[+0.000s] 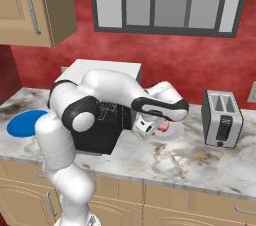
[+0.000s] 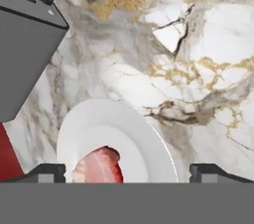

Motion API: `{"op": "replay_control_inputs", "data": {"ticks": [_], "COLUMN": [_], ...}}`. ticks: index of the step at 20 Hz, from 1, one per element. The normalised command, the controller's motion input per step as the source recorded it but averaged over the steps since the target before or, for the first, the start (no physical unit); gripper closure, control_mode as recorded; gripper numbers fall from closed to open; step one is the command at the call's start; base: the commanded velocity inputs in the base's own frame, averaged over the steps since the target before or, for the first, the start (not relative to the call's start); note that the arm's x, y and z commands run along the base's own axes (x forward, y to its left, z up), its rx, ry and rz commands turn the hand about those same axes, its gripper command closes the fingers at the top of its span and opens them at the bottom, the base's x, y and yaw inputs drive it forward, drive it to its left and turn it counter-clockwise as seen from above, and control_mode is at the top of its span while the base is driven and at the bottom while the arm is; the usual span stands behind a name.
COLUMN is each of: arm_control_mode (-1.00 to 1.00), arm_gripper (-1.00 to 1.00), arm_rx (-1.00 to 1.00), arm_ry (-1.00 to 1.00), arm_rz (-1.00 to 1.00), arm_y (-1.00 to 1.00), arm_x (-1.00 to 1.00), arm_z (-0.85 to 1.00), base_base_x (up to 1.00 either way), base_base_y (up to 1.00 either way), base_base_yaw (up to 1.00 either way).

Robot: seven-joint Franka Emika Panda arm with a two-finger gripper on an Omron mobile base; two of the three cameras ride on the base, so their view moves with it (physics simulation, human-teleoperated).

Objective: Open the toaster oven door. Place the bread on the bottom rack in the toaster oven and place the steak on the top rack.

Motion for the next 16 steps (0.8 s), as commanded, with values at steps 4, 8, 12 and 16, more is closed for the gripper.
{"op": "replay_control_inputs", "data": {"ticks": [4,8,12,16], "arm_control_mode": [-1.0,-1.0,-1.0,-1.0], "arm_gripper": [-1.0,-1.0,-1.0,-1.0], "arm_rx": [0.0,0.0,0.0,0.0], "arm_ry": [0.18,0.2,0.24,0.24], "arm_rz": [0.0,0.0,-0.01,0.0], "arm_y": [0.26,0.38,0.37,0.16], "arm_x": [0.37,0.46,0.6,0.66], "arm_z": [0.12,0.16,0.21,0.05], "base_base_x": [0.0,0.0,0.0,0.0], "base_base_y": [0.0,0.0,0.0,0.0], "base_base_yaw": [0.0,0.0,0.0,0.0]}}
